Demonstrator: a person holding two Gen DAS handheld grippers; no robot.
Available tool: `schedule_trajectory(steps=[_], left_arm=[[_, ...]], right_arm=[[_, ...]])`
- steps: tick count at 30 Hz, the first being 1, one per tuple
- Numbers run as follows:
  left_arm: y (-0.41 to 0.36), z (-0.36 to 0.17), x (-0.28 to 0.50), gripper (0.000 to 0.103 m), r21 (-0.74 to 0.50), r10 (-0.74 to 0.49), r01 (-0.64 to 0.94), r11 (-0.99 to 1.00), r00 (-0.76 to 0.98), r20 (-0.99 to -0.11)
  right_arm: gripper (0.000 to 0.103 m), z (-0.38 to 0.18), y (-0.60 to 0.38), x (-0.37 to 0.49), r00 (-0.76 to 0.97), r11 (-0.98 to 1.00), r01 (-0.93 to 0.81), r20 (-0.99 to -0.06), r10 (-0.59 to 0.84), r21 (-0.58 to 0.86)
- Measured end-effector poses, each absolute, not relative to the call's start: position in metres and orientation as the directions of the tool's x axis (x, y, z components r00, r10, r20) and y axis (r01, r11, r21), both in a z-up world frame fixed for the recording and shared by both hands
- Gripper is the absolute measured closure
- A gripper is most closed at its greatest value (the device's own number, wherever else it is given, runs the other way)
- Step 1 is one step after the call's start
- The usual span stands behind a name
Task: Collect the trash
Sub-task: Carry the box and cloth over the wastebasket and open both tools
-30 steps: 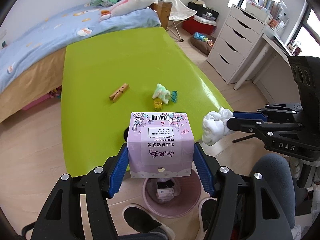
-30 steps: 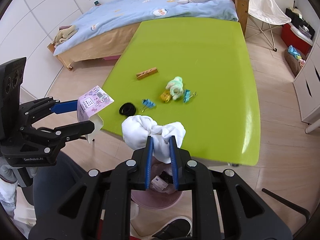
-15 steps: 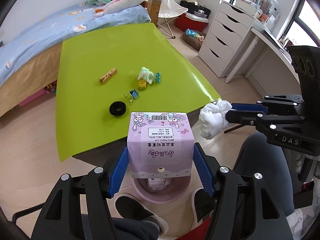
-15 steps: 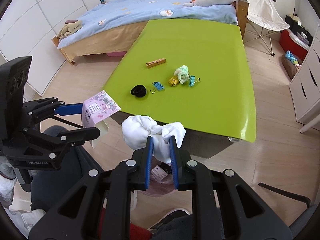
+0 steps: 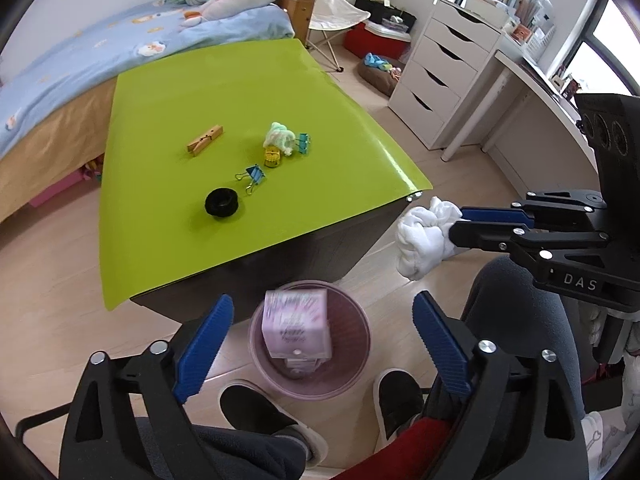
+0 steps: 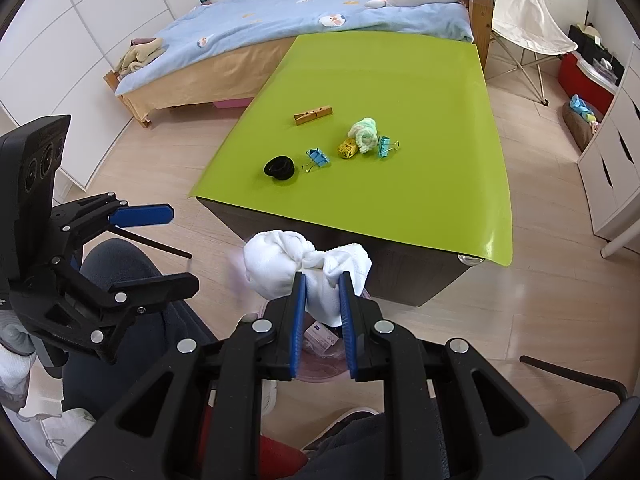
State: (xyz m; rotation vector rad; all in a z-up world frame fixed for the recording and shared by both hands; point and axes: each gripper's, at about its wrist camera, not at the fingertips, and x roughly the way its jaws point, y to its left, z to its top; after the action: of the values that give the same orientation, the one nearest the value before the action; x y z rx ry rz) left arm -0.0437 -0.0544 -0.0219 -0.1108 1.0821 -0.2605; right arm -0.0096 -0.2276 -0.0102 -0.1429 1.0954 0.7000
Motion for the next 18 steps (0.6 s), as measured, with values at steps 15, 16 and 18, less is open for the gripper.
schedule_trajectory(steps=[15,16,18], left_arm=[[-0.024,-0.010,-0.048,0.008,-0.203,-0.205,0.059,0.977,0.498,-0.843],[-0.023,-0.010,-0.047,0.008,-0.203,-0.204,0.057,0.977,0.498,-0.843],[-0.021,-0.010,-0.048,0.008,-0.204,-0.203,0.054,0.978,0.497,-0.844]], right_arm=[[0.021,-0.018,-0.212,-0.015,0.225,0.741,-0.621,-0.847,0.482,0.256],[0.012,-0.018,-0.212,-0.014,0.232,0.746,-0.617,-0.848,0.477,0.250],[0.009,-0.016,-0.214,-0.013,0.237,0.752,-0.607,-0.845,0.479,0.255]])
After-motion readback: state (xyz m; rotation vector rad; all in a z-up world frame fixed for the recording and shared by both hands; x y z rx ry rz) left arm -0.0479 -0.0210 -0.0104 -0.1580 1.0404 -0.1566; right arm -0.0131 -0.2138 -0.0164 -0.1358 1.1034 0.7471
